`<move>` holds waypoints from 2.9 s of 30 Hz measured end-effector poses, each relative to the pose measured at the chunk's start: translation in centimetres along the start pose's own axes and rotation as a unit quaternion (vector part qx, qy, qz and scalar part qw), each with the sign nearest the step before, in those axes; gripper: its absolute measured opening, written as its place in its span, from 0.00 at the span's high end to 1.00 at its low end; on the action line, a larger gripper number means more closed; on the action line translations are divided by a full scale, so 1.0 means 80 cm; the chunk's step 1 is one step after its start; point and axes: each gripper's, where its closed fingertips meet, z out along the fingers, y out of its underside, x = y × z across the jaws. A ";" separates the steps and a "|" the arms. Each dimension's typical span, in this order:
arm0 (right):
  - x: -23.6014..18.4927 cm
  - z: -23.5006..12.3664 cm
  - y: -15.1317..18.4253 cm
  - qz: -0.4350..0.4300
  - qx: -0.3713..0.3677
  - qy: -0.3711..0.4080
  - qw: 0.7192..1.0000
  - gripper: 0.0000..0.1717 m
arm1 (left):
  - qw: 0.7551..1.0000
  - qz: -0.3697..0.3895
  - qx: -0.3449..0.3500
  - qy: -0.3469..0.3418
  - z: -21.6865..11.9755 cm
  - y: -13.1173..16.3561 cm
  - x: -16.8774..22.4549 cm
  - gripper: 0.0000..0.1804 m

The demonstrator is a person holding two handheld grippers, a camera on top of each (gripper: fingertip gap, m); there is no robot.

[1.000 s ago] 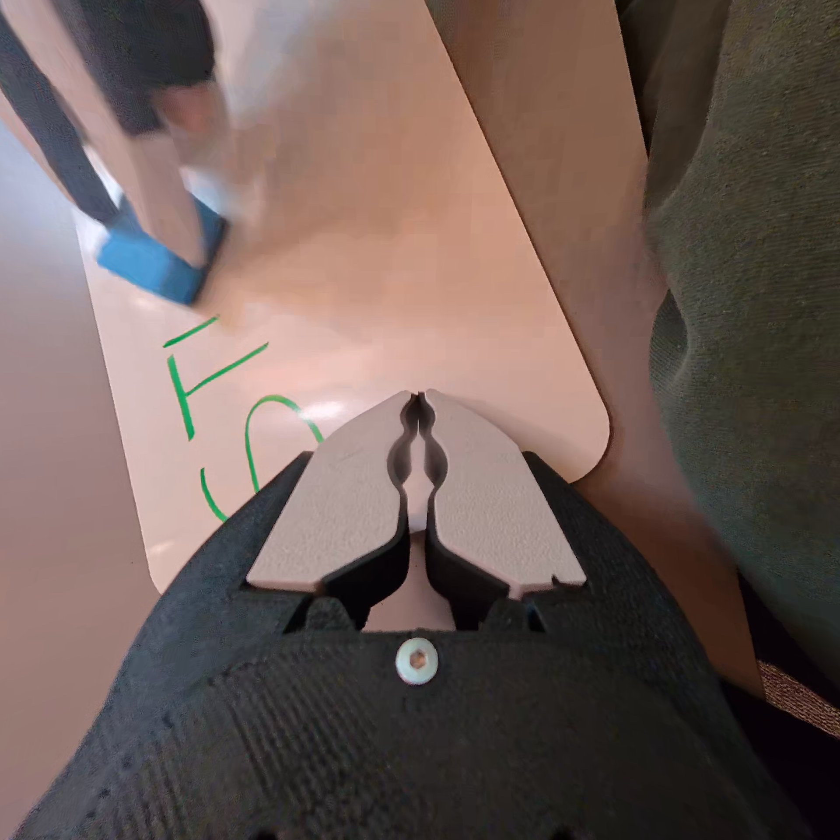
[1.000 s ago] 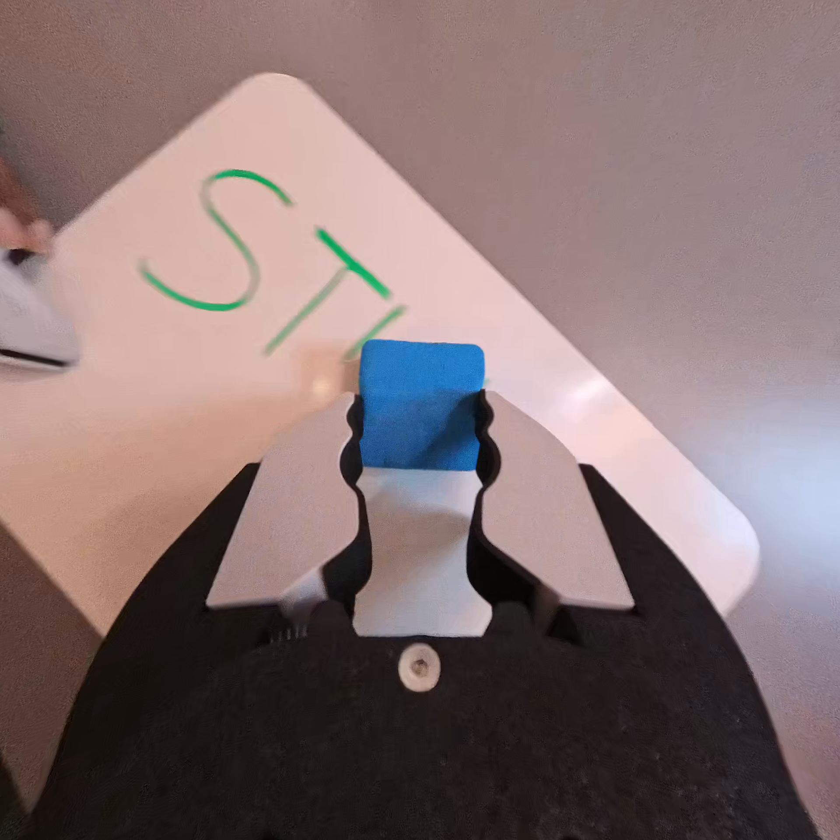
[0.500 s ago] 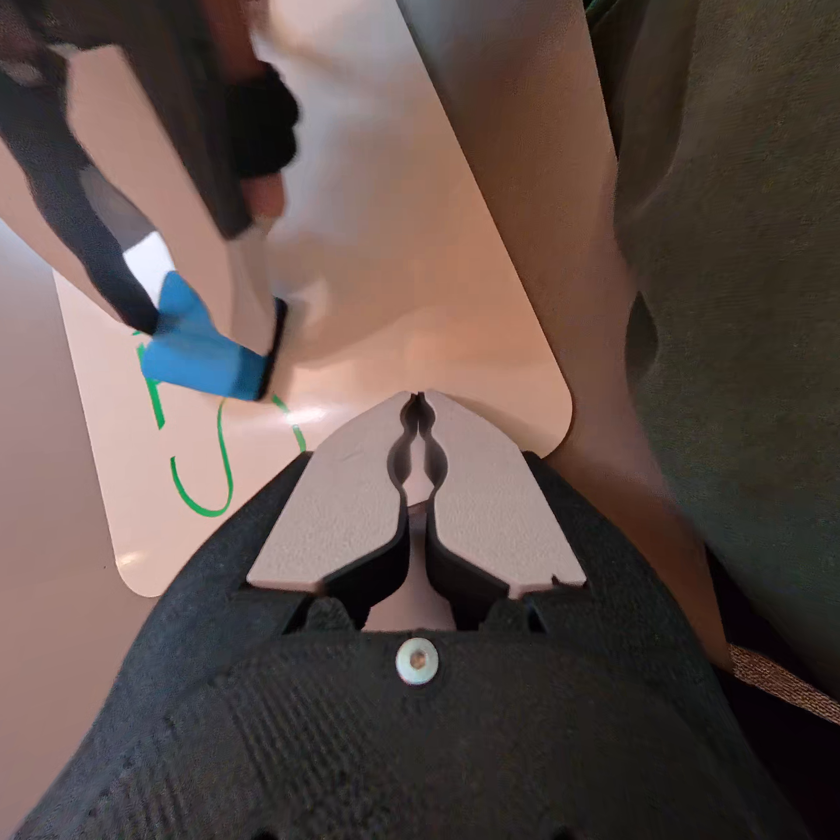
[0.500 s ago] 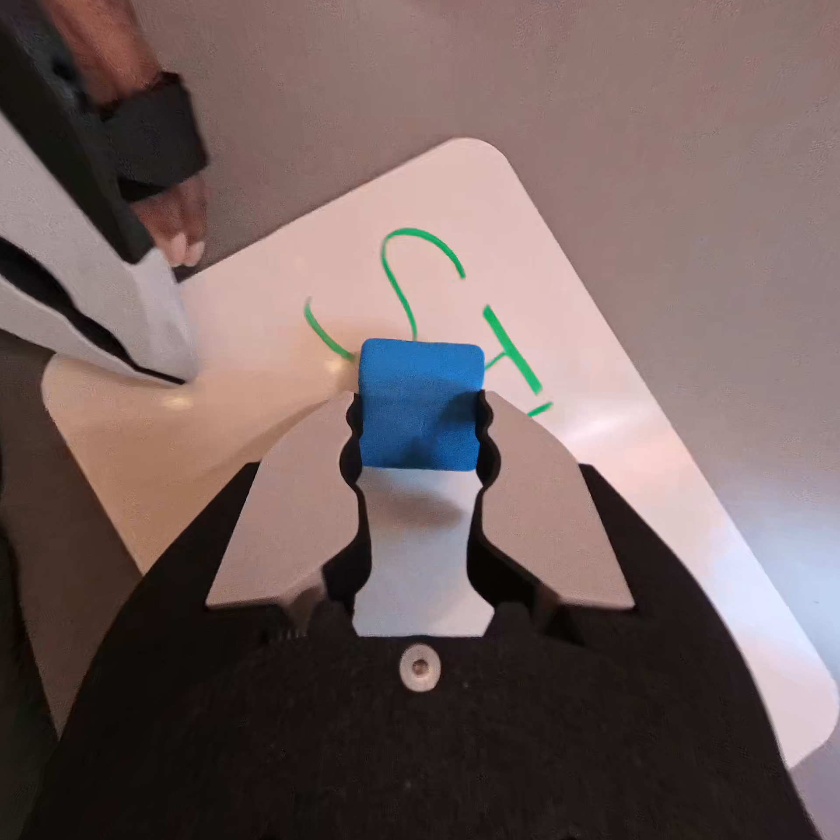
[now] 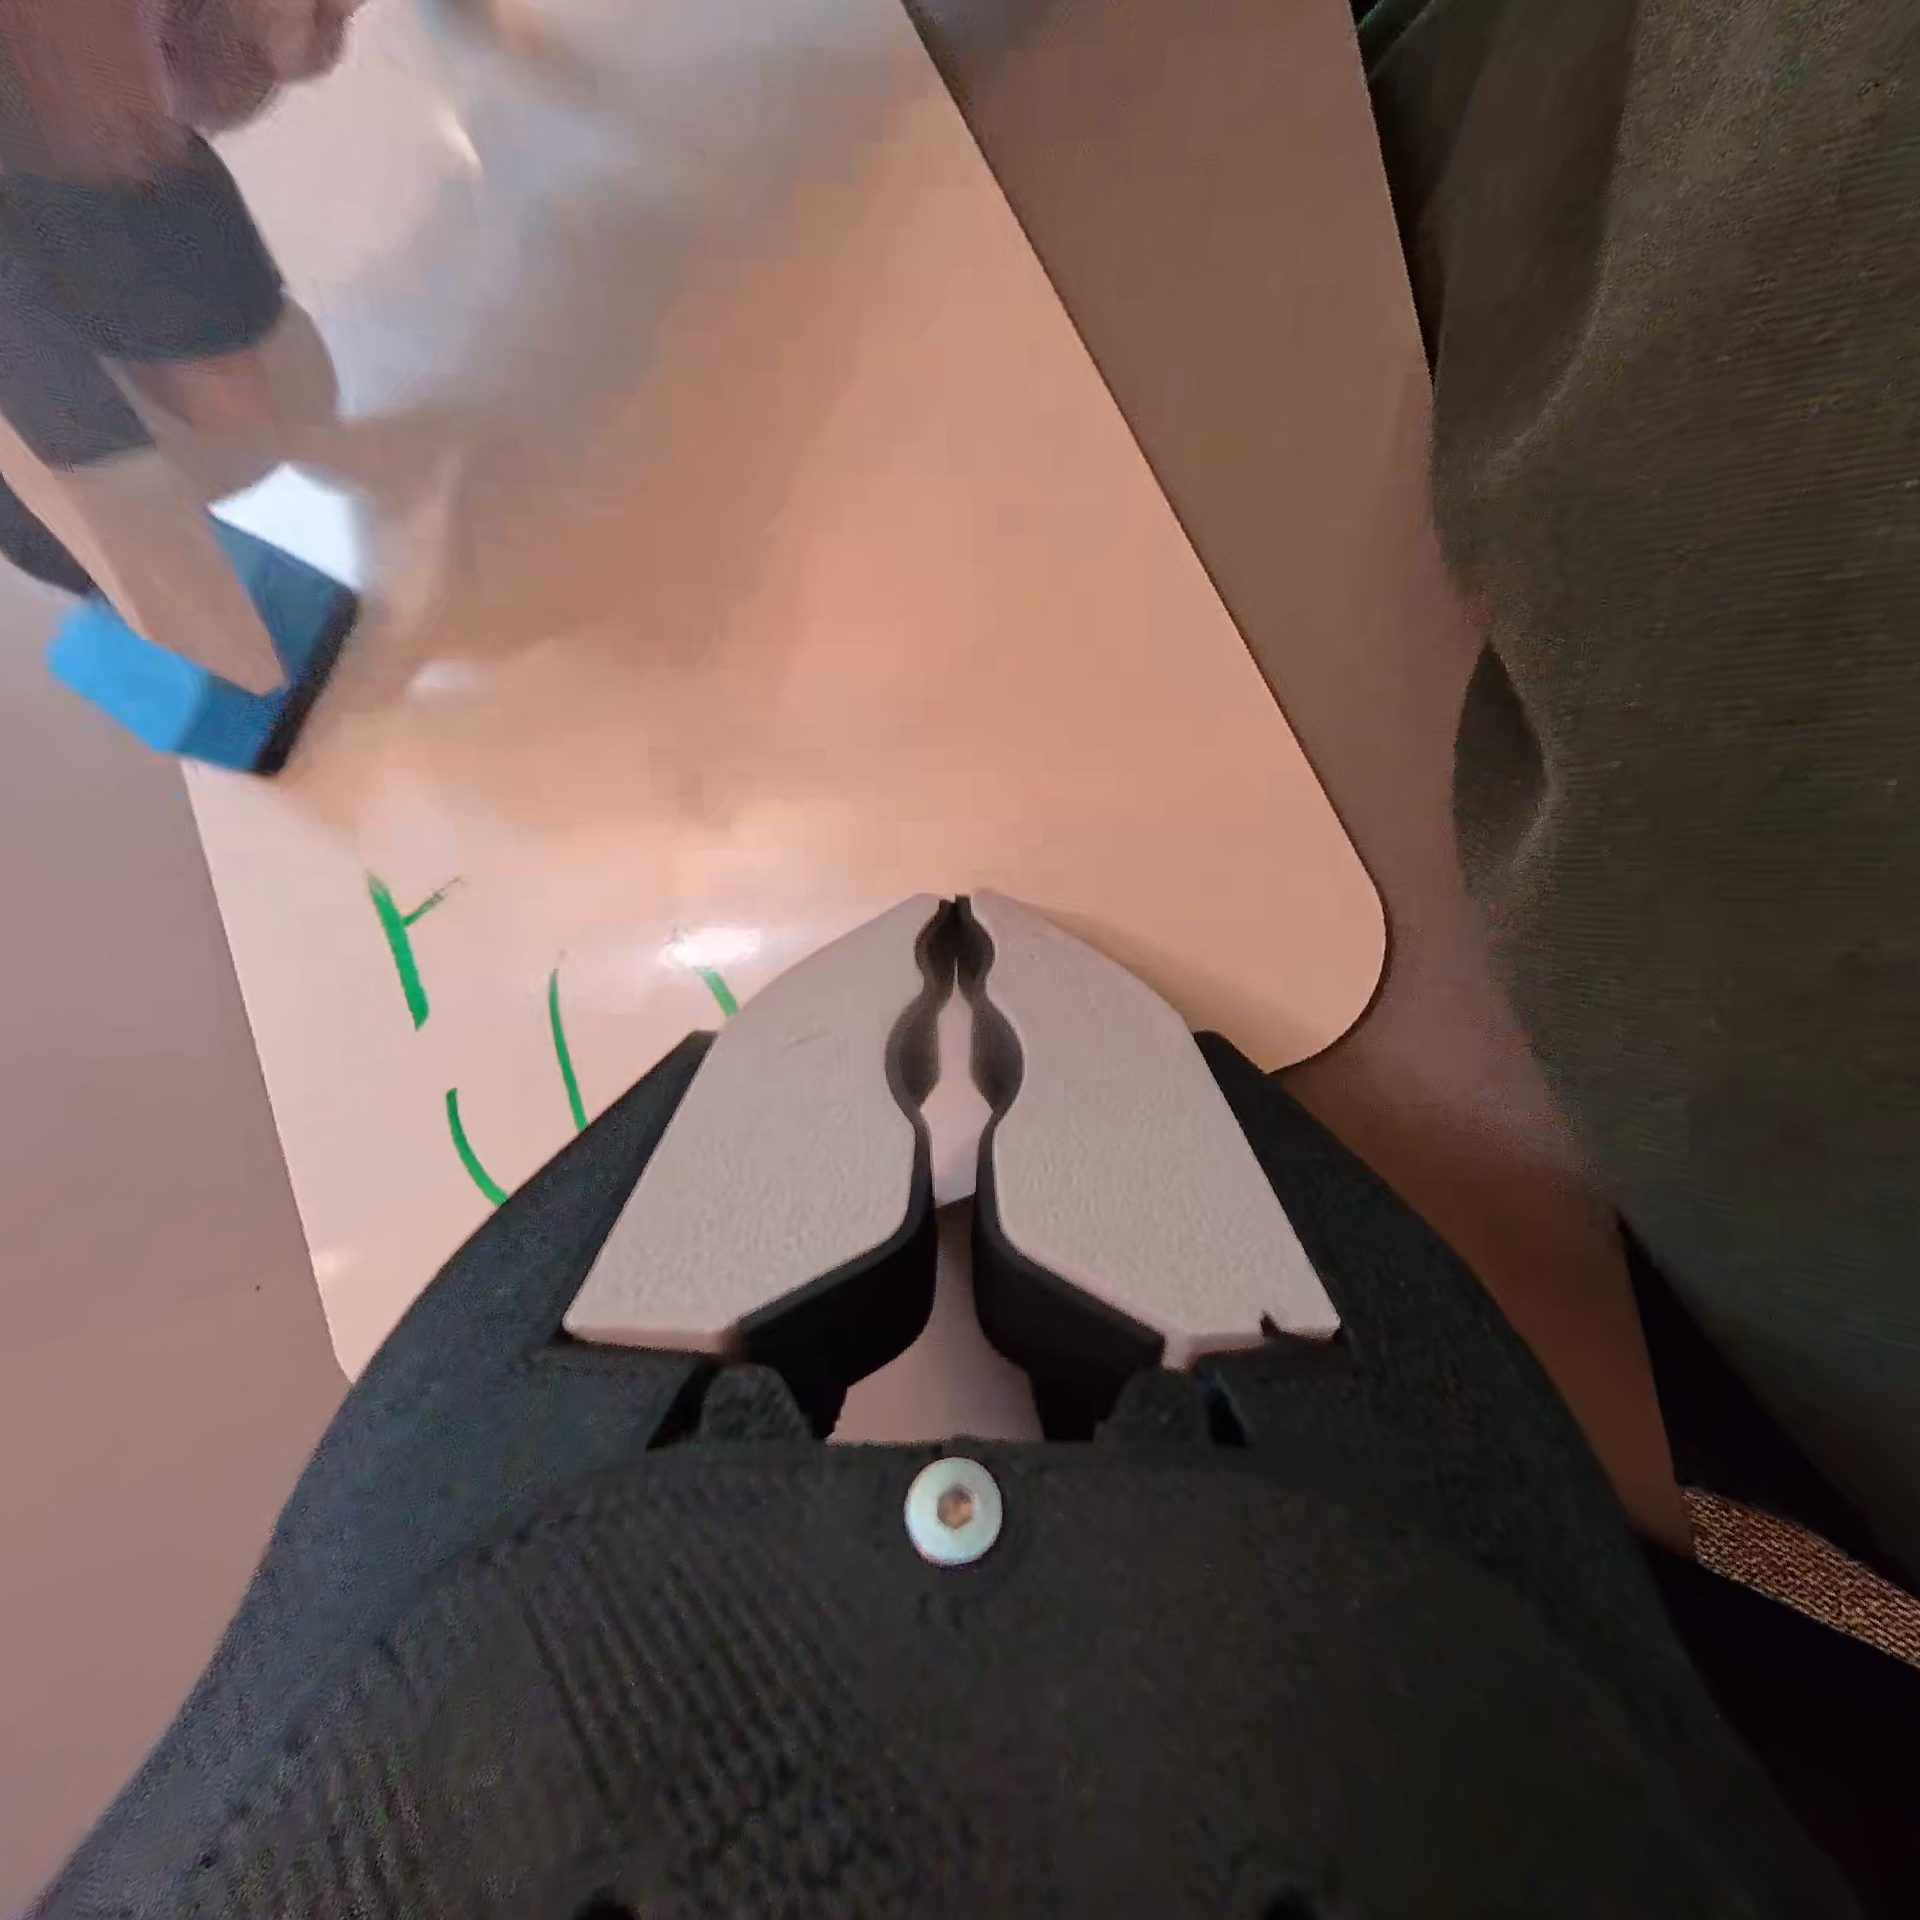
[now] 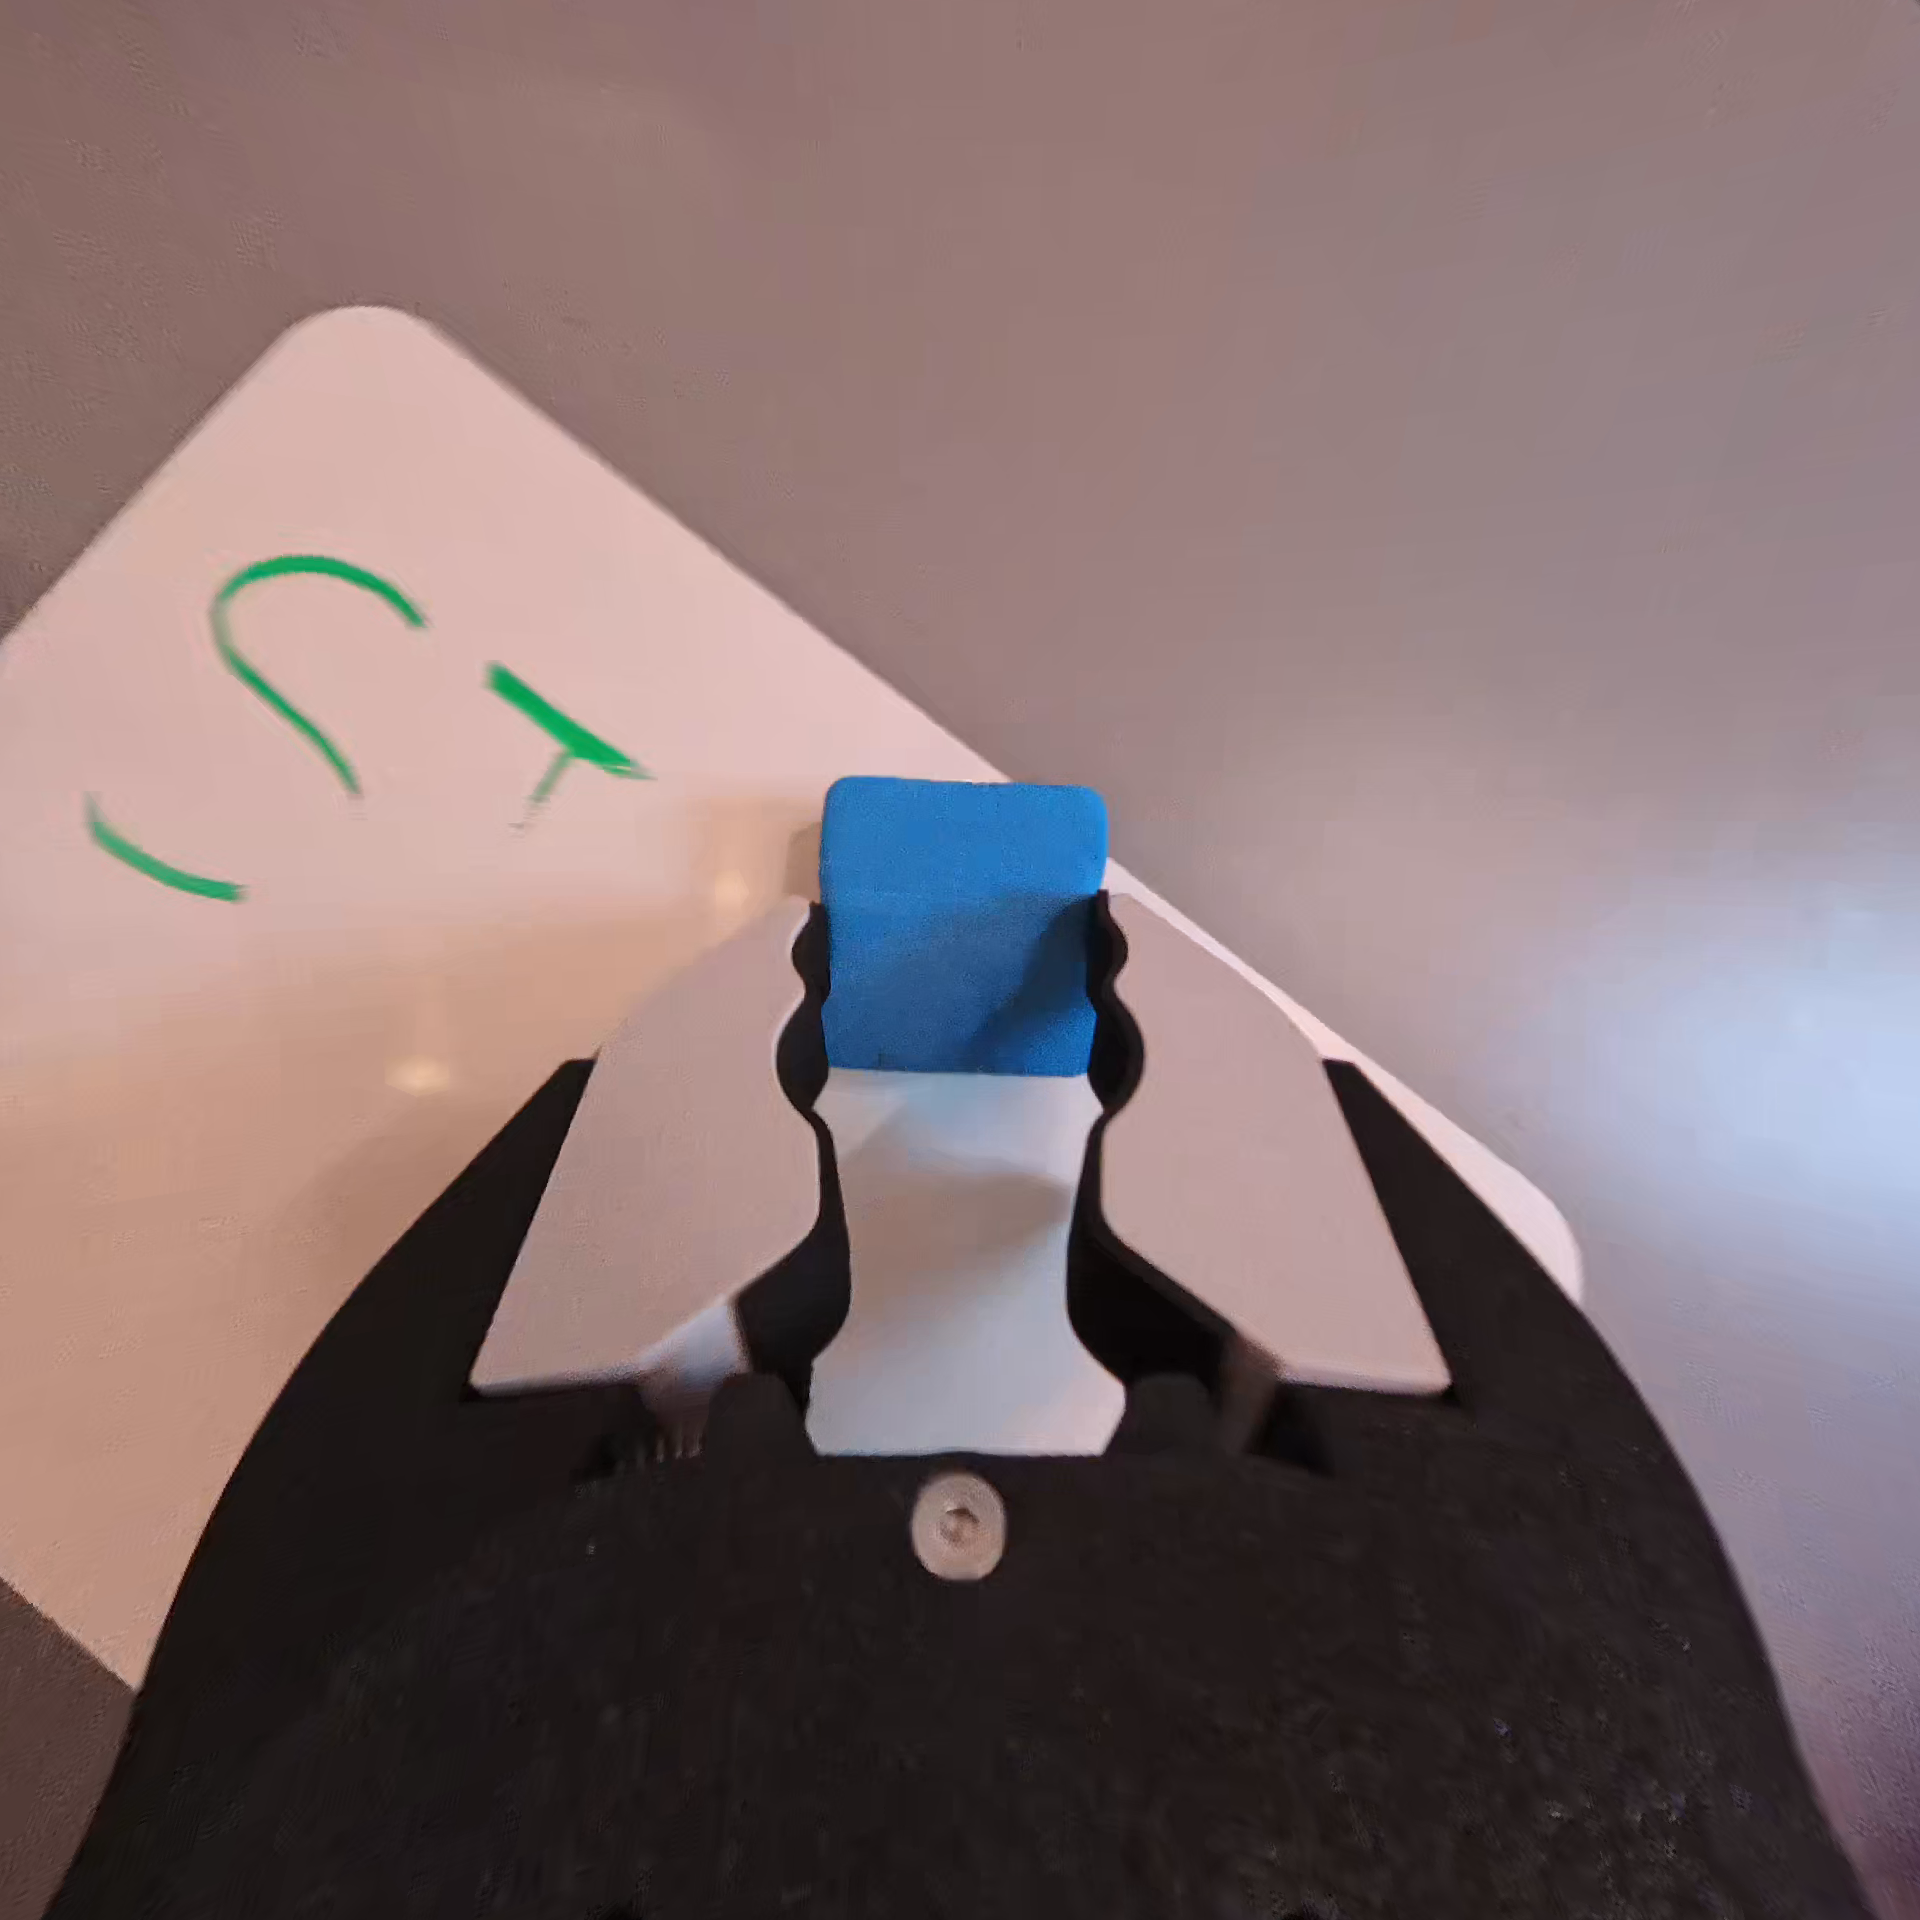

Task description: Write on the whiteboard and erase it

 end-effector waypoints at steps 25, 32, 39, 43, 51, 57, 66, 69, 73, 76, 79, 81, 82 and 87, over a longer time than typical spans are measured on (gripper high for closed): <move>-0.164 0.007 -0.012 -0.190 -0.006 -0.177 0.966 0.72 | 1.000 -0.021 0.015 -0.001 -0.008 0.008 0.007 1.00; -0.072 0.032 -0.043 -0.114 0.016 -0.094 0.989 0.72 | 1.000 -0.019 0.016 -0.002 -0.008 0.006 0.009 1.00; -0.142 0.052 -0.070 -0.176 0.021 -0.126 0.976 0.72 | 1.000 -0.022 0.019 0.012 -0.007 0.003 0.013 1.00; -0.097 0.038 -0.049 -0.141 0.012 -0.101 0.985 0.72 | 1.000 -0.018 0.018 0.009 -0.008 0.005 0.014 1.00; -0.066 0.046 -0.059 -0.109 0.019 -0.061 0.992 0.72 | 1.000 -0.018 0.021 0.011 -0.006 0.003 0.016 1.00; -0.158 -0.009 0.011 -0.173 0.006 -0.143 0.974 0.72 | 0.999 -0.027 0.025 0.025 -0.006 0.003 0.017 1.00; 0.025 0.000 -0.006 -0.072 -0.026 0.074 0.994 0.72 | 0.999 -0.026 0.022 0.014 -0.005 0.004 0.017 1.00; 0.068 -0.055 0.068 0.017 -0.033 0.109 0.993 0.72 | 0.999 -0.025 0.022 0.016 -0.005 0.004 0.017 1.00; 0.017 -0.086 0.110 0.064 -0.016 0.072 0.995 0.72 | 0.999 -0.026 0.022 0.015 -0.005 0.003 0.018 1.00; -0.096 -0.067 0.083 -0.037 -0.007 -0.009 0.999 0.72 | 0.999 -0.029 0.022 0.016 -0.005 0.003 0.018 1.00; -0.136 -0.052 0.062 -0.107 -0.004 -0.043 0.993 0.72 | 0.999 -0.029 0.021 0.015 -0.005 0.004 0.018 1.00; -0.076 -0.048 0.059 -0.047 0.002 -0.024 0.999 0.72 | 0.999 -0.030 0.022 0.016 -0.005 0.004 0.018 1.00; -0.028 -0.052 0.064 -0.011 0.007 0.008 1.000 0.72 | 0.999 -0.030 0.021 0.014 -0.005 0.004 0.017 1.00; 0.133 -0.080 0.106 0.135 0.022 0.090 0.986 0.72 | 0.999 -0.032 0.021 0.011 -0.006 0.006 0.014 1.00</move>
